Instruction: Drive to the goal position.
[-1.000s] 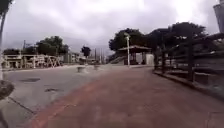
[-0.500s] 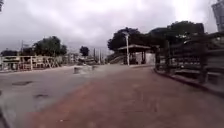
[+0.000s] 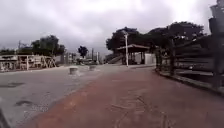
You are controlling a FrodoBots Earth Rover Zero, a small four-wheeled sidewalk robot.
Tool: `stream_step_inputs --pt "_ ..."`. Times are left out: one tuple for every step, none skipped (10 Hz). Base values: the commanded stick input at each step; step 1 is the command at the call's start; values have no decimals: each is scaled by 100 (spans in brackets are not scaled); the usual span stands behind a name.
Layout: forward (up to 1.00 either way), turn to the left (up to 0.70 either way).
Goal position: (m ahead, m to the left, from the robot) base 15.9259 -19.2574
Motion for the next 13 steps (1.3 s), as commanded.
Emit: stream_step_inputs --pt "85 -7" --pt "85 -19" --pt "85 -32" --pt "85 -34" --pt "85 -34" --pt "85 -8" --pt "85 0" --pt "85 0" --pt "85 -6" --pt "85 -17" --pt "85 -29" --pt "85 -14" --pt "85 0"
